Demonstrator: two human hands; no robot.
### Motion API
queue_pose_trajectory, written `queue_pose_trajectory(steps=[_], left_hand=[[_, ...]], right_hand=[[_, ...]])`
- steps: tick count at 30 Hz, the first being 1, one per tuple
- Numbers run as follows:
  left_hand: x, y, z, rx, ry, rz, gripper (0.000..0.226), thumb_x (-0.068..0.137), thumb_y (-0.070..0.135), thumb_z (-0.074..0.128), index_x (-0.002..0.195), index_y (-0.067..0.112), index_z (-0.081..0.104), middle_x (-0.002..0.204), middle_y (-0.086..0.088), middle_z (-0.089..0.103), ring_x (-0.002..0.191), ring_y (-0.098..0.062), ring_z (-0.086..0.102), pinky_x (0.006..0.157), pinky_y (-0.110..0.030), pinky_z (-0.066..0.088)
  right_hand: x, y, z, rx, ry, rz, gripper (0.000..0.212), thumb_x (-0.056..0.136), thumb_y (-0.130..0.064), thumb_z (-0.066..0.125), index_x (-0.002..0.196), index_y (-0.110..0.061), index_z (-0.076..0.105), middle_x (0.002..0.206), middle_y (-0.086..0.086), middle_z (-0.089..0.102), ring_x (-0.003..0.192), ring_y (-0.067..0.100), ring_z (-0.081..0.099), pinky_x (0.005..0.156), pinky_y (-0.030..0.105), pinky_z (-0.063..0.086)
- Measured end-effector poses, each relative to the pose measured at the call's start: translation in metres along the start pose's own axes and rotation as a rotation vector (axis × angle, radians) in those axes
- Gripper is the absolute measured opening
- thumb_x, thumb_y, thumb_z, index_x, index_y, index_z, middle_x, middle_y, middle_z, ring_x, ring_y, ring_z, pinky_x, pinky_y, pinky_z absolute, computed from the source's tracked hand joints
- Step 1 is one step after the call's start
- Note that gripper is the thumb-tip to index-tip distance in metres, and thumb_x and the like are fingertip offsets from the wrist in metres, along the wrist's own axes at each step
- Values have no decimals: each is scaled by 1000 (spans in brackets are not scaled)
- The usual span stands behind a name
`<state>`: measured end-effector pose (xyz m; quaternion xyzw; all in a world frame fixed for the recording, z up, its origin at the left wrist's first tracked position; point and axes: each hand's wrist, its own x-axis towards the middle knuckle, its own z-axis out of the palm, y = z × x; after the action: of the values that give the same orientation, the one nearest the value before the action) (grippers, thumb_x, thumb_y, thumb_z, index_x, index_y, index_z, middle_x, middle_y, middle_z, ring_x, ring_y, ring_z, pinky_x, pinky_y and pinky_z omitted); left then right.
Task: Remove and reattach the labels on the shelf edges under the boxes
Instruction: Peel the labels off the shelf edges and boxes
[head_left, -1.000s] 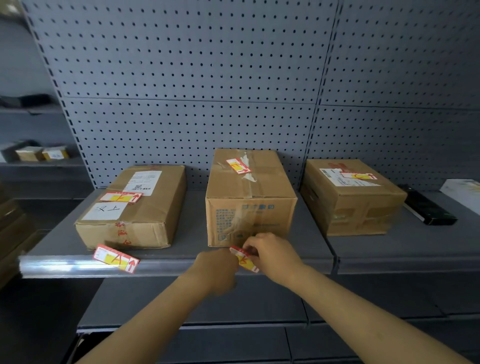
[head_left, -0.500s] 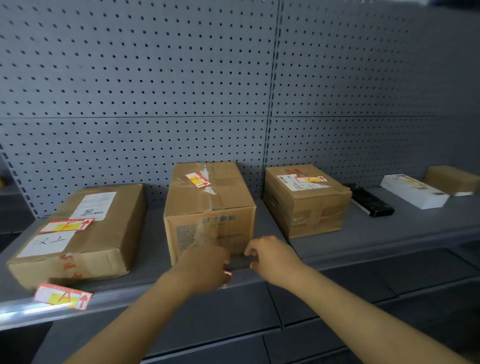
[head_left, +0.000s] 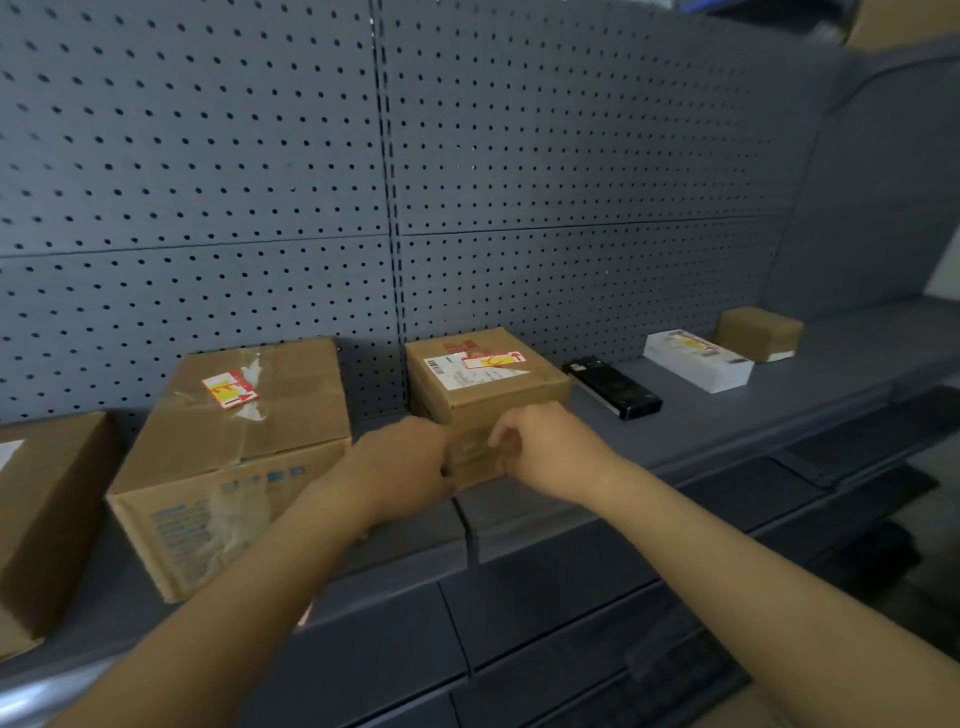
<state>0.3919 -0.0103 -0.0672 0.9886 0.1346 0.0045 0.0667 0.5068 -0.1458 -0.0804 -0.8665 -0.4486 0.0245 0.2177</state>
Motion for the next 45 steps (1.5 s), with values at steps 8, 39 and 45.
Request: queue_pose_trajectory(steps=[8,39,45], left_hand=[[56,33,-26,82,134,-127,40,85,35,59,124,29,56,126,2,60,109,-20,59,92,-40,51],[179,-39,-50,237,88,-298,38,89,37,56,125,24,53,114,2,61,99,-15,60,81,-32,52],[181,-33,-47,234,98,-378,38,88,39,57,124,26,53,113,3,62,98,-16,61,74,-29,47]], right_hand=[[40,56,-37,-32,-26,-101,18,84,-19,66,102,-22,68,115,5,63,106,23,58,89,37,51],[240,69,-52,-304,-529,-181,41,78,-41,74,109,-15,70,112,0,68,100,19,62,84,30,48],[244,69,-54,-289,-602,-205,44,80,-38,73,114,-12,65,118,3,66,106,23,61,91,33,48]])
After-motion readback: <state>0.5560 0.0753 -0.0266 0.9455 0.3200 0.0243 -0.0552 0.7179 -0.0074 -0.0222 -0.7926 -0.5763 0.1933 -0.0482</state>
